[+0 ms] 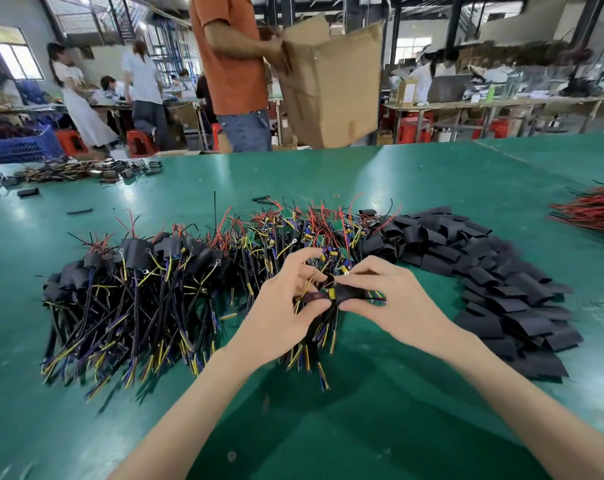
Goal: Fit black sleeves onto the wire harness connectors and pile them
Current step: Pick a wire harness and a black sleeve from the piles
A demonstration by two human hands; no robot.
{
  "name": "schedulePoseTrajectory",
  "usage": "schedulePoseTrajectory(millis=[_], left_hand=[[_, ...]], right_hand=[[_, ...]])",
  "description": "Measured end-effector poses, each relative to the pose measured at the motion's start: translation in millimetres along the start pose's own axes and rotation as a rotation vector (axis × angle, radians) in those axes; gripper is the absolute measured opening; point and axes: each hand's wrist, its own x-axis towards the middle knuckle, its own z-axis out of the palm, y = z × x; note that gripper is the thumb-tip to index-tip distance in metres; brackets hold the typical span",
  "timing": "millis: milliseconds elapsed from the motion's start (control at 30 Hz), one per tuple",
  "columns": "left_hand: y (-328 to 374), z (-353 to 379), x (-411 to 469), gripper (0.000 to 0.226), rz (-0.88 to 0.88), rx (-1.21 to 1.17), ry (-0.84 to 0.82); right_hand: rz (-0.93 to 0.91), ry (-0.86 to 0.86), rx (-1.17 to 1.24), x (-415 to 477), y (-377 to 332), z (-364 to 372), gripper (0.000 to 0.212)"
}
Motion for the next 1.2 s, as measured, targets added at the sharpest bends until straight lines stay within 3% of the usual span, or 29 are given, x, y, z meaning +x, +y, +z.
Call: schedulePoseTrajectory(millis=[167,300,433,567,767,1033,1200], left_hand=[[-5.6,-0.8,2.0,0.064,-0.154,-0.003,0.017],[-6.2,-3.7,4.1,0.044,-0.213,-0.079,0.103],[-3.9,-1.9,4.9,0.041,-0.234,-0.126,0.140],[-3.1,6.4,1.8,0.048,-0.235,-0.151,0.151],[-0.5,11.5,-0.6,0.050,-0.197,-0.148,0.165],[-3.4,9.2,-0.2,0.047,-0.215,-0.094,0.170],[-7.9,1.2,3.9,0.020,-0.266,-0.027,0.101]], right_hand=[[-0.010,-0.008,0.024,-1.6,-2.9,5.5,0.041],[0.106,-0.014,-0.113,-1.9,5.0,8.3,0.055],[0.144,-0.072,-0.446,-3.3,7.1,15.7,0.041],[0.154,-0.100,-0.516,-4.5,2.5,21.5,0.036],[0.236,-0.100,-0.217,-5.8,-10.6,19.8,0.022],[0.296,-0.192,-0.077,-5.7,-10.3,18.3,0.014],[0.315,-0.106,0.072,0.4,-5.1,7.7,0.016]])
